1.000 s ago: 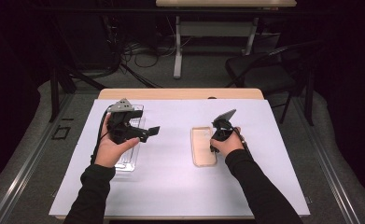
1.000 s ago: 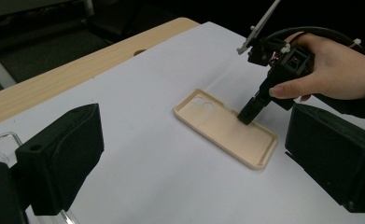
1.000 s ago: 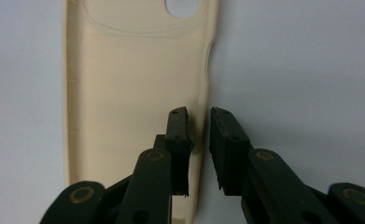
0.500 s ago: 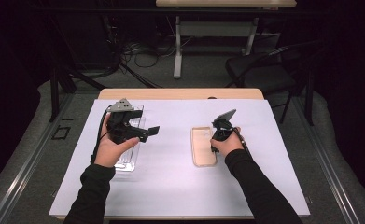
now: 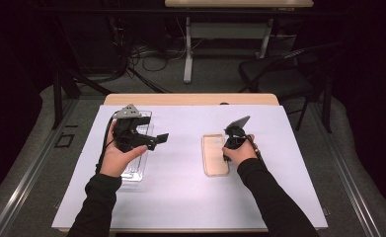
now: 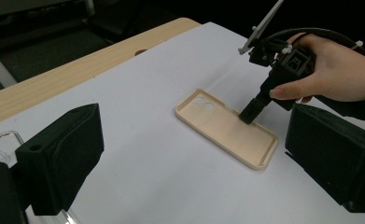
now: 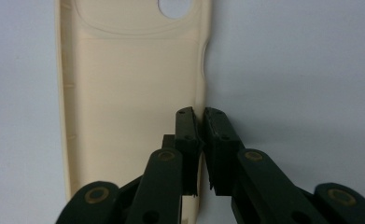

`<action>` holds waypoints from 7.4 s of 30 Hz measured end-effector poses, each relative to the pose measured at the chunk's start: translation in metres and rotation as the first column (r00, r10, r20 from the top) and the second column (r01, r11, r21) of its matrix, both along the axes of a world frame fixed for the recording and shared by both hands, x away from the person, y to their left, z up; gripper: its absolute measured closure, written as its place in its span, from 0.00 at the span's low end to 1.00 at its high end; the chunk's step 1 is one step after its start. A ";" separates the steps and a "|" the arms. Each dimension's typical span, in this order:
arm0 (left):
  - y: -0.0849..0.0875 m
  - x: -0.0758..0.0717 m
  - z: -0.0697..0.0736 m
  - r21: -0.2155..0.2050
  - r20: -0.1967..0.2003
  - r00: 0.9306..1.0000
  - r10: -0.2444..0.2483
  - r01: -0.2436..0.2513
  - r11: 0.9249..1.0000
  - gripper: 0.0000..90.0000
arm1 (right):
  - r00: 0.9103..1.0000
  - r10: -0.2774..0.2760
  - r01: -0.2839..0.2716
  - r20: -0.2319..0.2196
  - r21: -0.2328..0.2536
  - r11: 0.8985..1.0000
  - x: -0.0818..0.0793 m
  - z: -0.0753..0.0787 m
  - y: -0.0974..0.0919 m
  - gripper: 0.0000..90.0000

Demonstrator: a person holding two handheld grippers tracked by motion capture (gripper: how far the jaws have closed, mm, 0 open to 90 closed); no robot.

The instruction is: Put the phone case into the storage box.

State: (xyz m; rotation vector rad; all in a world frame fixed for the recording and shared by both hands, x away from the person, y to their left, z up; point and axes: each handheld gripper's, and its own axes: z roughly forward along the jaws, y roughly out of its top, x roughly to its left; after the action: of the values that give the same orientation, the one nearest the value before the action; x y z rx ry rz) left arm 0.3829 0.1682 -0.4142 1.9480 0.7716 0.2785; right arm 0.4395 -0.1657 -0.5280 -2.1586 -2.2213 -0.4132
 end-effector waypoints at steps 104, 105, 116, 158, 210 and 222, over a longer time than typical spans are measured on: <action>-0.015 0.005 -0.018 0.010 -0.059 0.998 0.018 -0.018 1.000 0.11 | 0.881 0.068 -0.147 0.468 0.134 0.980 -0.052 0.051 0.023 0.95; -0.015 0.004 -0.018 0.007 -0.058 0.998 0.019 -0.019 1.000 0.11 | 0.881 0.068 -0.147 0.468 0.134 0.980 -0.052 0.051 0.023 0.95; -0.023 0.004 -0.023 -0.038 -0.100 0.995 0.003 -0.007 0.999 0.18 | 0.852 0.053 -0.156 0.522 0.157 0.975 -0.059 0.061 0.022 0.95; -0.037 0.002 -0.037 -0.095 -0.230 0.973 -0.015 -0.007 0.995 0.36 | 0.747 0.042 -0.207 0.664 0.172 0.963 -0.073 0.066 0.035 0.96; -0.038 0.001 -0.050 -0.186 -0.381 0.924 0.045 -0.124 0.975 0.58 | 0.622 0.045 -0.241 0.782 0.136 0.961 -0.087 0.051 0.051 0.96; -0.036 0.002 -0.054 -0.202 -0.389 0.920 0.045 -0.133 0.970 0.70 | 0.630 0.053 -0.252 0.774 0.139 0.958 -0.089 0.049 0.055 0.96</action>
State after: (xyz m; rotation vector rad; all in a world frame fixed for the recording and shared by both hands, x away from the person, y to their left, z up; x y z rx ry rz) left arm 0.3853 0.1323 -0.4680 1.7724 1.0990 -0.1397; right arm 0.3502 -0.1106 -0.4795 -1.8108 -2.4698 -1.7806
